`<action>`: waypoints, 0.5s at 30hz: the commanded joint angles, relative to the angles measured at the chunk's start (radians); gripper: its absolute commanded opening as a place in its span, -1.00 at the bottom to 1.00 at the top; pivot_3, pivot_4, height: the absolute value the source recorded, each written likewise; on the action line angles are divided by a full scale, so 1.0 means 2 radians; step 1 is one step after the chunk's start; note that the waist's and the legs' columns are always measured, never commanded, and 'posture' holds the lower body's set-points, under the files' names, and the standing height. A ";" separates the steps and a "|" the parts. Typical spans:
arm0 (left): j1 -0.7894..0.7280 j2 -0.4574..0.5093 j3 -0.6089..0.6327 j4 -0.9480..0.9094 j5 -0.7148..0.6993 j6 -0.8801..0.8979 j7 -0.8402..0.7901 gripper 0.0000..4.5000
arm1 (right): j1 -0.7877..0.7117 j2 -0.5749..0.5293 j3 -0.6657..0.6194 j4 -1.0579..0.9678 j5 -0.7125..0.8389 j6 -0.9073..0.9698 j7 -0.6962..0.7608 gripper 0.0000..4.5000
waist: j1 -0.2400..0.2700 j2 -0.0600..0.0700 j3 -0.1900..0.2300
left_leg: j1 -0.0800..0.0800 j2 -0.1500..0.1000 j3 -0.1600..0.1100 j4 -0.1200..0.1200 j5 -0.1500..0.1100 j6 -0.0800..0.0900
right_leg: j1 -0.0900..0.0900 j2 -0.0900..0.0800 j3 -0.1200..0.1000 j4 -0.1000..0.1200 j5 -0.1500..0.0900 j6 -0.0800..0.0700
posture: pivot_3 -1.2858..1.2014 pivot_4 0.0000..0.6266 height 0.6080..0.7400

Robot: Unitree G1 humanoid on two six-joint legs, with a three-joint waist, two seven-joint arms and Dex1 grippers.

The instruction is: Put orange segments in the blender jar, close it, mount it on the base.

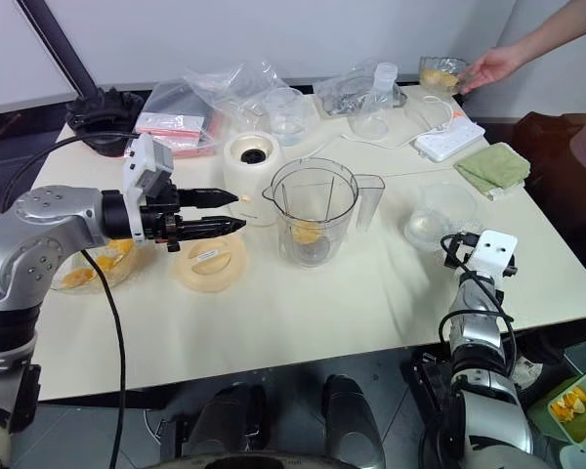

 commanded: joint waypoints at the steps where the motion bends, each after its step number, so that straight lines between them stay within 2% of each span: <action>1: -0.001 -0.001 0.005 -0.003 0.001 -0.013 -0.004 0.14 | 0.021 0.000 0.001 -0.043 -0.004 0.010 -0.001 0.99 | 0.000 0.000 0.000 | 0.000 0.000 0.000 0.000 0.000 0.000 | 0.000 0.000 0.000 0.000 0.000 0.000 | 0.03 -0.52 1.00; 9: 0.014 0.004 0.004 0.008 0.011 -0.030 -0.017 0.14 | 0.084 0.010 0.008 -0.164 0.005 0.030 0.019 0.99 | 0.000 0.000 0.000 | 0.000 0.000 0.000 0.000 0.000 0.000 | 0.000 0.000 0.000 0.000 -0.001 0.001 | 0.03 -0.52 1.00; 15: 0.024 0.042 -0.014 0.039 0.062 -0.072 -0.052 0.14 | 0.168 0.005 0.037 -0.328 0.000 0.080 0.070 0.99 | 0.001 0.000 0.000 | 0.000 0.000 0.000 0.000 0.000 0.000 | -0.001 0.000 0.000 0.000 -0.001 0.001 | 0.03 -0.52 1.00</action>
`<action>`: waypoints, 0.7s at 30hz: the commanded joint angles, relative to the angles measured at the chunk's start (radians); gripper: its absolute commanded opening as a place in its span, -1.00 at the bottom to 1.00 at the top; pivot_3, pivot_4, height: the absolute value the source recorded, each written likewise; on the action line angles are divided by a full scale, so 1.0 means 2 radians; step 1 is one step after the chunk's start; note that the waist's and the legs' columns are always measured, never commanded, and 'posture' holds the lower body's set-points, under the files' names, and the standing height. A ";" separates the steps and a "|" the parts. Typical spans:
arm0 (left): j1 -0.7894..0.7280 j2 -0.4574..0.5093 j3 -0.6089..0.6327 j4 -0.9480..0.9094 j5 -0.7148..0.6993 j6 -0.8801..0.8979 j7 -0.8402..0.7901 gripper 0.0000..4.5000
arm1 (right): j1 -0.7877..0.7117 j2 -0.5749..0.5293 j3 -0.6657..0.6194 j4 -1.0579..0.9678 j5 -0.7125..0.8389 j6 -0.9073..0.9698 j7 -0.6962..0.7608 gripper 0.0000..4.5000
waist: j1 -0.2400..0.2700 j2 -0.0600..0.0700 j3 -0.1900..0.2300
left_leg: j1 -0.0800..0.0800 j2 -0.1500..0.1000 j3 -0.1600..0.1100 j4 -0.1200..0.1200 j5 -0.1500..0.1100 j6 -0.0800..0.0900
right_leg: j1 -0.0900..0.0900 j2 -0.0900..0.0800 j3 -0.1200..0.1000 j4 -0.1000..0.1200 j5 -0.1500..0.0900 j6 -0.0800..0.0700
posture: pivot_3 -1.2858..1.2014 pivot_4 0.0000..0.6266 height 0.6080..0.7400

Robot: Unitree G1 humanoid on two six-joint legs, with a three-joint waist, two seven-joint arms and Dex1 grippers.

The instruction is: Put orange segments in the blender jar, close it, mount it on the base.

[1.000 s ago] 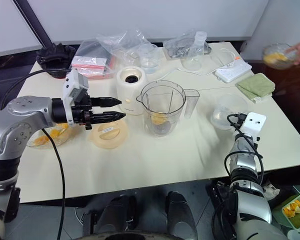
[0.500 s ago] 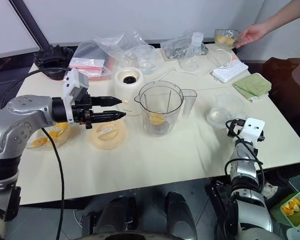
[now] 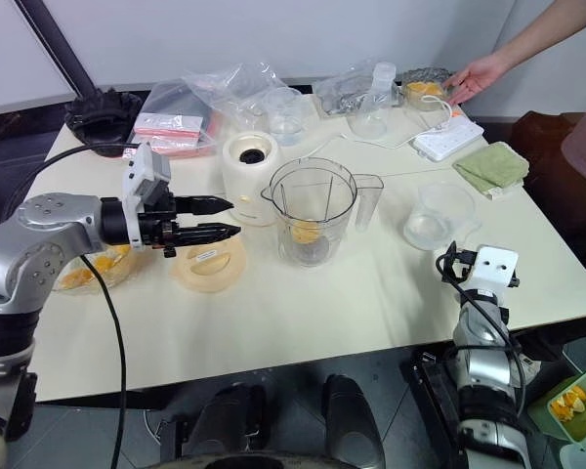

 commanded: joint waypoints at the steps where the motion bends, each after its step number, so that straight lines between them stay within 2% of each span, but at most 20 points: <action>1: 0.001 0.035 -0.019 0.023 0.051 -0.052 -0.033 0.14 | 0.048 -0.012 0.023 -0.126 -0.004 0.035 0.040 0.99 | 0.000 0.000 0.000 | 0.000 0.000 0.000 0.000 0.000 0.000 | 0.000 0.000 0.000 0.000 0.000 0.000 | 0.03 -0.52 1.00; 6: -0.040 0.059 -0.082 0.132 0.144 -0.149 -0.093 0.14 | 0.152 -0.029 0.000 -0.317 0.025 0.121 0.073 0.99 | 0.009 0.000 0.000 | -0.001 0.000 0.000 -0.001 0.000 0.000 | -0.001 -0.001 0.000 0.000 -0.001 -0.001 | 0.03 -0.52 1.00; 11: -0.102 0.018 -0.139 0.273 0.228 -0.245 -0.116 0.14 | 0.242 -0.050 -0.036 -0.441 0.093 0.184 0.135 0.99 | 0.019 0.000 0.000 | -0.001 0.000 0.001 -0.001 0.000 0.000 | -0.002 -0.001 -0.001 -0.001 -0.001 -0.001 | 0.03 -0.52 1.00; 14: -0.136 -0.018 -0.169 0.355 0.272 -0.294 -0.124 0.14 | 0.288 -0.103 -0.050 -0.497 0.171 0.253 0.216 0.99 | 0.023 -0.001 0.000 | -0.002 0.000 0.001 -0.001 0.000 0.000 | -0.002 -0.001 -0.001 -0.001 -0.001 -0.001 | 0.03 -0.52 1.00; 17: -0.162 -0.052 -0.176 0.408 0.287 -0.312 -0.136 0.14 | 0.302 -0.142 -0.077 -0.523 0.242 0.311 0.252 0.99 | 0.027 -0.002 0.000 | -0.003 0.000 0.001 -0.001 0.000 0.000 | -0.002 -0.001 -0.001 -0.001 -0.001 -0.001 | 0.03 -0.52 1.00; 21: -0.175 -0.073 -0.191 0.450 0.316 -0.339 -0.156 0.14 | 0.298 -0.189 -0.125 -0.550 0.325 0.376 0.273 0.99 | 0.028 -0.002 0.001 | -0.005 0.000 0.000 0.000 0.000 0.000 | -0.003 -0.001 -0.003 -0.002 -0.001 -0.001 | 0.03 -0.52 1.00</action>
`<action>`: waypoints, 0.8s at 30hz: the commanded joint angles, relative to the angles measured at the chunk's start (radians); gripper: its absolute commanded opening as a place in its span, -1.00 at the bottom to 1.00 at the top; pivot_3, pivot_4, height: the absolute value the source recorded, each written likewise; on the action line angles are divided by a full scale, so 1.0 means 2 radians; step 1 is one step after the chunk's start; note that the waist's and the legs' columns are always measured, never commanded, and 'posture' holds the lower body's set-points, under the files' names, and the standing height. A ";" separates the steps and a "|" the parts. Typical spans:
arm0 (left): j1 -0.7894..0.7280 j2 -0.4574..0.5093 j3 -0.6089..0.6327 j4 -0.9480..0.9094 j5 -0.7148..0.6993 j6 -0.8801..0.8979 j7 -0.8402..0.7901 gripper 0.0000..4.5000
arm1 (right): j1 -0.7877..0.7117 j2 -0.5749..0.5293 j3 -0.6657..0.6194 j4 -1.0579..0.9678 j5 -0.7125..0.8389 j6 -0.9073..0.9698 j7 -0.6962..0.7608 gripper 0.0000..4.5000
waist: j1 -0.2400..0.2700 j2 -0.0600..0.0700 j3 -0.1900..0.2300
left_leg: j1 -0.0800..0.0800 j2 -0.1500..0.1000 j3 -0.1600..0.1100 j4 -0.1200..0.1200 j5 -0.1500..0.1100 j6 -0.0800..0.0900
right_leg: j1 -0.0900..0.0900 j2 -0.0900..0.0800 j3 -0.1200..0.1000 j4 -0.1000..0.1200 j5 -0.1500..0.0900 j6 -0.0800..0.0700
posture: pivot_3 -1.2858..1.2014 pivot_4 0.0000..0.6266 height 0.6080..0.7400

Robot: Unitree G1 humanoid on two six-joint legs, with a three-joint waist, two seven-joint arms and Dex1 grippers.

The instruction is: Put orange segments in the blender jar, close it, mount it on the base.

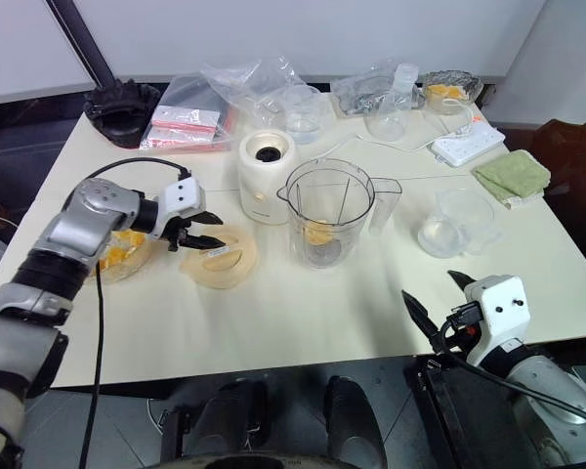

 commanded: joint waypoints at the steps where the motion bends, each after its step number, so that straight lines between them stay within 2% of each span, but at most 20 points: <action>1: -0.016 -0.003 -0.010 0.031 0.032 -0.037 -0.012 0.14 | -0.006 -0.030 -0.049 -0.040 0.075 0.044 0.011 0.99 | 0.000 0.000 0.000 | 0.000 0.000 0.000 0.000 0.000 0.000 | 0.000 0.000 0.000 0.000 0.000 0.000 | 0.03 -0.52 1.00; 8: -0.007 -0.012 -0.018 0.084 0.075 -0.077 -0.006 0.14 | -0.056 -0.070 -0.079 -0.060 0.191 0.093 -0.030 0.99 | 0.000 -0.002 0.000 | 0.000 0.000 -0.001 0.000 0.000 0.000 | 0.000 0.000 -0.001 0.000 0.000 0.000 | 0.03 -0.52 1.00; 16: 0.004 -0.027 -0.021 0.112 0.103 -0.088 0.010 0.14 | -0.101 -0.084 -0.056 -0.053 0.209 0.103 -0.065 0.99 | 0.000 -0.003 0.000 | -0.002 0.000 -0.002 0.001 0.000 0.000 | 0.000 0.000 -0.001 -0.002 0.001 -0.001 | 0.03 -0.52 1.00; 17: 0.005 -0.028 -0.020 0.115 0.103 -0.089 0.009 -0.04 | -0.103 -0.083 -0.051 -0.053 0.208 0.102 -0.067 1.00 | 0.000 -0.003 0.000 | -0.002 0.000 -0.002 0.001 0.000 0.000 | 0.000 0.000 -0.001 -0.002 0.001 -0.001 | 0.03 -0.52 1.00; 18: 0.005 -0.029 -0.020 0.117 0.103 -0.091 0.008 -0.10 | -0.105 -0.083 -0.046 -0.052 0.207 0.102 -0.069 1.00 | 0.000 -0.003 -0.001 | -0.002 0.000 -0.002 0.001 0.000 0.000 | 0.000 0.000 -0.001 -0.002 0.001 -0.001 | 0.03 -0.52 1.00; 19: 0.005 -0.030 -0.020 0.121 0.104 -0.093 0.010 -0.24 | -0.107 -0.083 -0.043 -0.051 0.204 0.101 -0.070 1.00 | 0.000 -0.003 -0.001 | -0.002 0.000 -0.002 0.001 0.000 0.000 | 0.001 0.000 -0.001 -0.002 0.001 -0.001 | 0.03 -0.52 1.00; 22: 0.003 -0.035 -0.020 0.131 0.109 -0.101 0.015 -0.88 | -0.118 -0.088 -0.036 -0.042 0.199 0.099 -0.070 1.00 | 0.000 -0.003 -0.001 | -0.001 0.000 -0.002 0.001 0.000 0.000 | 0.001 0.000 -0.001 -0.002 0.001 -0.002 | 0.03 -0.52 1.00; 24: 0.003 -0.036 -0.019 0.134 0.112 -0.107 0.015 -0.89 | -0.123 -0.088 -0.032 -0.038 0.195 0.099 -0.069 1.00 | 0.000 -0.003 -0.001 | 0.000 0.000 -0.002 0.001 0.000 0.000 | 0.002 0.000 -0.001 -0.002 0.001 -0.002 | 0.03 -0.52 1.00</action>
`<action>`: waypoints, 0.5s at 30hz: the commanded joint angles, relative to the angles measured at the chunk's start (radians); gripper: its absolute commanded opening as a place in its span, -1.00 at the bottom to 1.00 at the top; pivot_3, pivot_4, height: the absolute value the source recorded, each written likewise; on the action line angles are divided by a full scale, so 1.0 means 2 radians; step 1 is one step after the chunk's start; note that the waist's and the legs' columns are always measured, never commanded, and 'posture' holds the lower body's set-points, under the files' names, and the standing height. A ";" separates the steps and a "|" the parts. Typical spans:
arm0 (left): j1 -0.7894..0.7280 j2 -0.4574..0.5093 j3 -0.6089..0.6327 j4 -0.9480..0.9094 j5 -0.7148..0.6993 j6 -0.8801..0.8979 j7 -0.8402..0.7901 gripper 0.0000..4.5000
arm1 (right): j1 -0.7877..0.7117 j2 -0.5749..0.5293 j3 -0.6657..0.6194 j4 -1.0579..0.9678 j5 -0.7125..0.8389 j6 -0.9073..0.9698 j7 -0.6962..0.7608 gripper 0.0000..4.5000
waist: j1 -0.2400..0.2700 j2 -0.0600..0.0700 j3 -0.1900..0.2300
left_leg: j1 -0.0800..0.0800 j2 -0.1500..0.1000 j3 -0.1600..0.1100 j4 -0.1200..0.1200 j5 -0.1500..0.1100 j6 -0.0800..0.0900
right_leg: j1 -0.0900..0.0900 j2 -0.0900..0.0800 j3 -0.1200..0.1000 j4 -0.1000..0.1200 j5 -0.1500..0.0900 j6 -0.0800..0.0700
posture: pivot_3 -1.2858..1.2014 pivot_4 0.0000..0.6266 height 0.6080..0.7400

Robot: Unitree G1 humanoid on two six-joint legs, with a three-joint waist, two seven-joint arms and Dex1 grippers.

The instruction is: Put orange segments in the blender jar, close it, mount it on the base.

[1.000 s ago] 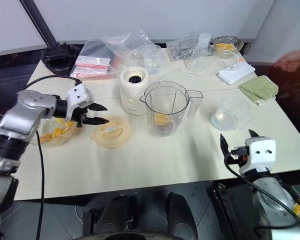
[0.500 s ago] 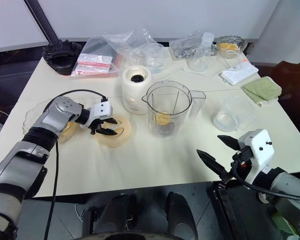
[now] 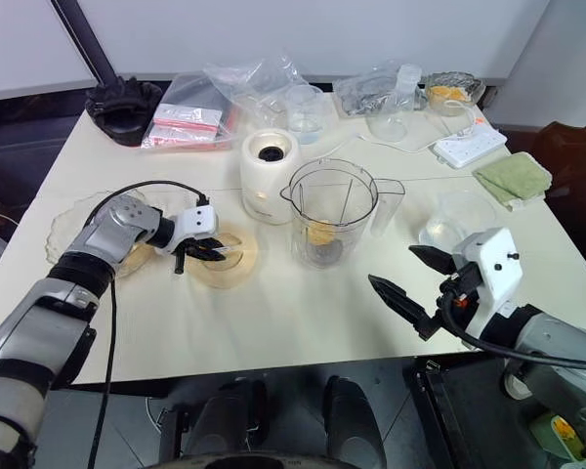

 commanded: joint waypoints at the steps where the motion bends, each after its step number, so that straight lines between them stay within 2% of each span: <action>1: 0.009 -0.004 -0.008 0.013 0.020 -0.009 0.001 -0.89 | -0.009 -0.006 0.002 0.004 -0.009 -0.006 0.003 1.00 | 0.000 0.000 0.000 | 0.001 0.000 0.000 0.000 0.000 0.000 | 0.000 0.000 0.000 0.000 0.000 0.001 | 0.03 -0.52 1.00; 5: 0.014 -0.001 0.007 -0.009 0.014 -0.004 0.008 -0.89 | -0.010 -0.001 0.014 0.015 -0.026 -0.011 0.013 1.00 | 0.000 0.000 0.000 | 0.002 0.000 0.000 0.000 0.000 0.000 | 0.002 0.000 0.000 -0.001 -0.001 0.001 | 0.03 -0.52 1.00; 10: 0.038 0.039 0.062 -0.166 -0.062 0.079 -0.058 -0.89 | 0.002 0.012 0.018 0.029 -0.045 -0.018 0.025 1.00 | -0.001 0.000 0.000 | 0.000 0.000 0.000 -0.001 0.000 0.000 | 0.001 0.000 0.000 -0.002 0.000 0.000 | 0.03 -0.52 1.00; 13: 0.017 0.069 0.088 -0.249 -0.088 0.137 -0.073 -0.89 | 0.001 0.016 0.021 0.037 -0.054 -0.020 0.032 1.00 | 0.001 -0.001 0.000 | -0.004 0.000 -0.001 0.000 0.000 0.000 | -0.003 0.000 0.000 -0.001 0.001 -0.001 | 0.03 -0.52 1.00; 15: -0.006 0.093 0.105 -0.293 -0.110 0.165 -0.092 -0.89 | 0.002 0.020 0.025 0.040 -0.061 -0.022 0.033 1.00 | 0.001 -0.001 0.000 | -0.004 0.000 -0.001 0.000 0.000 0.000 | -0.003 0.000 0.000 -0.001 0.001 -0.001 | 0.03 -0.52 1.00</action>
